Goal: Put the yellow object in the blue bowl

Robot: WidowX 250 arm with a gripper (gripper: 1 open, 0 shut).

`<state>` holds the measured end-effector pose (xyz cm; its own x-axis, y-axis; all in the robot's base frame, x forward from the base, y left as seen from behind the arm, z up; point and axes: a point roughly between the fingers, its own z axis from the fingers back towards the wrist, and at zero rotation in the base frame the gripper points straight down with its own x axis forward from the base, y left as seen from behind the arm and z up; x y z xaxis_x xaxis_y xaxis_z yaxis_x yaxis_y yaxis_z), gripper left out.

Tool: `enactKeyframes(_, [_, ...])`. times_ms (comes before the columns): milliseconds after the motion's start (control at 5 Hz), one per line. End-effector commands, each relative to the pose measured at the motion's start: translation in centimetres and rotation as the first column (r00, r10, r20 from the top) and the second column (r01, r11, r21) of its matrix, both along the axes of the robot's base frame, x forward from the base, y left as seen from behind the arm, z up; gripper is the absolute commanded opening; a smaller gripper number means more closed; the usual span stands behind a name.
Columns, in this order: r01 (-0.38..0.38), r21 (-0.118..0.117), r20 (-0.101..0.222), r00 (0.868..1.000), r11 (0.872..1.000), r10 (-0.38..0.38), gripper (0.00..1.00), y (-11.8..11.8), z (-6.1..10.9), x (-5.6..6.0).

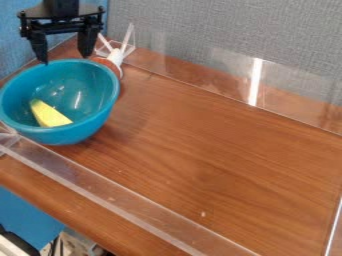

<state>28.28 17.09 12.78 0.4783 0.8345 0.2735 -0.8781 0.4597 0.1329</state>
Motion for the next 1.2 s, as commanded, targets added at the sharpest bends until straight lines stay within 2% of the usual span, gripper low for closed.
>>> enactKeyframes(0, [0.024, 0.060, 0.066, 0.997, 0.998, -0.028, 1.00, -0.6, 3.0, 0.3])
enactKeyframes(200, [0.046, 0.079, 0.059, 0.997, 0.996, -0.050, 1.00, -0.7, 4.4, -0.2])
enactKeyframes(400, [0.053, 0.087, 0.051, 0.997, 0.995, -0.057, 1.00, -0.4, 5.2, -0.6])
enactKeyframes(600, [0.001, 0.089, 0.048, 0.999, 0.996, -0.005, 1.00, -0.8, 5.5, -0.9])
enactKeyframes(800, [-0.053, 0.084, 0.042, 0.998, 0.995, 0.050, 1.00, -1.1, 5.5, -1.0])
enactKeyframes(1000, [-0.070, 0.077, 0.036, 0.997, 0.995, 0.068, 1.00, -2.2, 4.1, -0.6])
